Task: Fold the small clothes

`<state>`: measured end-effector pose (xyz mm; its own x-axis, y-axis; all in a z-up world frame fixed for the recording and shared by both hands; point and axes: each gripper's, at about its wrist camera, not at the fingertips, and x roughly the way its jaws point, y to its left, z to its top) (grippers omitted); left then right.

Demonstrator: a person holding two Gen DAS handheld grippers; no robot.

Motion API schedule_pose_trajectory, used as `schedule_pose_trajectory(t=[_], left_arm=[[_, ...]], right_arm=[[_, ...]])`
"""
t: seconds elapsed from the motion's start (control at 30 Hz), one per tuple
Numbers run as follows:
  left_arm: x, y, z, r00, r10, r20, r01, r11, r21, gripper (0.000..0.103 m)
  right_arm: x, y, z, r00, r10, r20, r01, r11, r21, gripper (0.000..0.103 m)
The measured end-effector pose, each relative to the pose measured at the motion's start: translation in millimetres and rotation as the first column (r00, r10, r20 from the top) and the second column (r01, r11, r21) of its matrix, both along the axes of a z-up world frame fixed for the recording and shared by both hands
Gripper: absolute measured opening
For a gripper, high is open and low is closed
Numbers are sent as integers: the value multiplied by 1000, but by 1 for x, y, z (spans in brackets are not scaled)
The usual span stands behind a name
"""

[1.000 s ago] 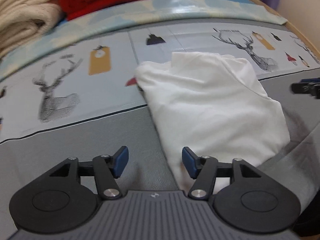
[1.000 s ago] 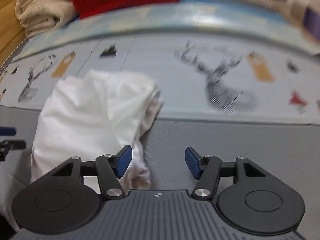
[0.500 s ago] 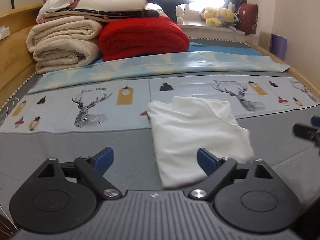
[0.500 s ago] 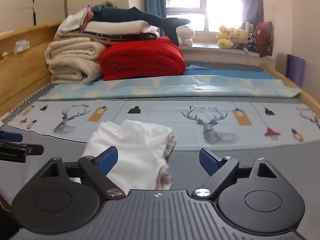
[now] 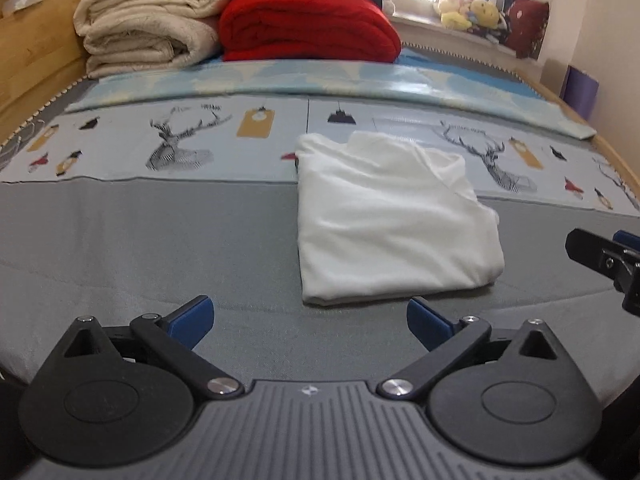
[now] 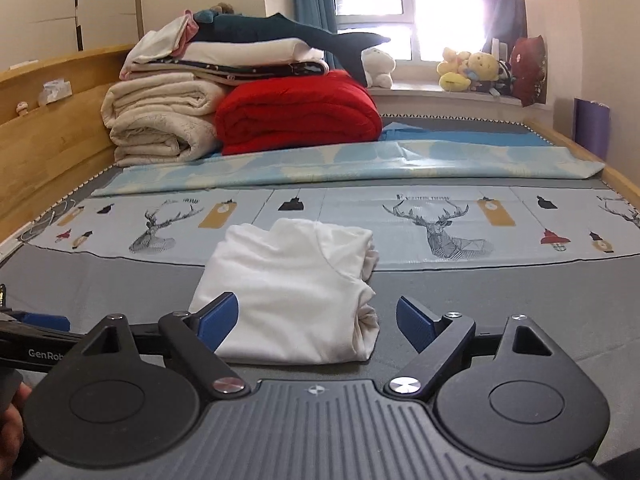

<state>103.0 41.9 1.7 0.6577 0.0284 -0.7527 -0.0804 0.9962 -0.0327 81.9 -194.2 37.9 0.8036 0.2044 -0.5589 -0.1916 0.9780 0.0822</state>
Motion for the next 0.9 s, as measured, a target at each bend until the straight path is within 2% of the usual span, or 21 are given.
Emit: schedule_pose_trajectory(t=[0.17, 0.33, 0.9], left_arm=[[4, -2, -4, 1000, -12, -1, 12, 1000, 0, 103], [5, -5, -4, 1000, -21, 17, 21, 1000, 4, 103], [3, -6, -3, 998, -42, 41, 43, 999, 0, 103]], right_arm=[[8, 5, -5, 999, 1, -39, -2, 1000, -20, 86], [12, 12, -12, 994, 61, -94, -62, 998, -11, 87], [7, 27, -13, 991, 120, -67, -122, 992, -37, 89]])
